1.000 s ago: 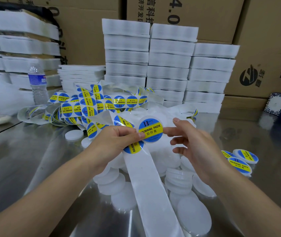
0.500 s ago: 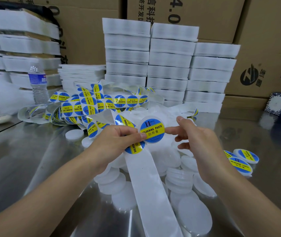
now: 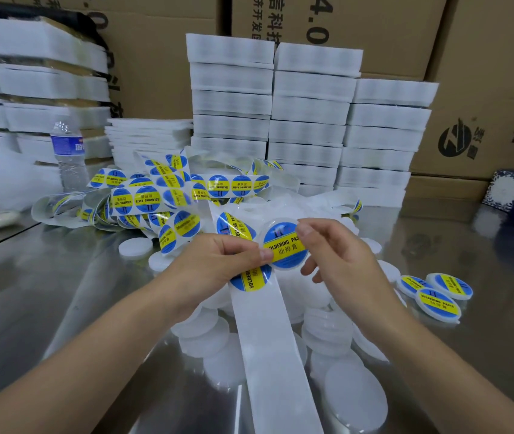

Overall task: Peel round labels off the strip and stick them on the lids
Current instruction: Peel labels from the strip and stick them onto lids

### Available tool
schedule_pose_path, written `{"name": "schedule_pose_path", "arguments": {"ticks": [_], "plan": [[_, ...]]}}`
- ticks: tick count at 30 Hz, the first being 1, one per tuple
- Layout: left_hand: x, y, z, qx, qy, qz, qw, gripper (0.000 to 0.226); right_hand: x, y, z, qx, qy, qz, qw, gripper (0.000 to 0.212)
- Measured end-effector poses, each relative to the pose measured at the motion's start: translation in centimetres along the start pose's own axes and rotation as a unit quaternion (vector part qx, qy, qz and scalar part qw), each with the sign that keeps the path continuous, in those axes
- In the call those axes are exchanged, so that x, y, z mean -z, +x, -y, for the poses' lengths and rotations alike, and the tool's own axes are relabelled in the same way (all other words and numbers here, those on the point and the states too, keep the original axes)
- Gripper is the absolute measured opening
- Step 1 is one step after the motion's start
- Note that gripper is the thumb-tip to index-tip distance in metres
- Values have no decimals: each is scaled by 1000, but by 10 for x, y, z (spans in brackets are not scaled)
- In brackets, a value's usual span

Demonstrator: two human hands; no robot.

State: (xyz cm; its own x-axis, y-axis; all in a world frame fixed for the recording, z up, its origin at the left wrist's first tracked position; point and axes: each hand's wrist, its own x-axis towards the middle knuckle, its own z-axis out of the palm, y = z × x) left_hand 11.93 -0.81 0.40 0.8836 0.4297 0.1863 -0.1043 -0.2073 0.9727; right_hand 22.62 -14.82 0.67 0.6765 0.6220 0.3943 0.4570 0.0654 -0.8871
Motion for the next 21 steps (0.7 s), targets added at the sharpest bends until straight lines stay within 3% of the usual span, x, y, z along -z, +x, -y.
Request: {"name": "schedule_pose_path", "arguments": {"ticks": [6, 16, 21], "plan": [[-1, -2, 4, -14, 17, 43, 999, 40, -8, -5, -7, 41, -34, 35, 998, 38], [2, -2, 10, 18, 66, 128, 989, 17, -6, -8, -9, 39, -86, 45, 995, 28], [3, -4, 7, 18, 53, 161, 985, 26, -5, -6, -10, 37, -122, 22, 992, 30]]}}
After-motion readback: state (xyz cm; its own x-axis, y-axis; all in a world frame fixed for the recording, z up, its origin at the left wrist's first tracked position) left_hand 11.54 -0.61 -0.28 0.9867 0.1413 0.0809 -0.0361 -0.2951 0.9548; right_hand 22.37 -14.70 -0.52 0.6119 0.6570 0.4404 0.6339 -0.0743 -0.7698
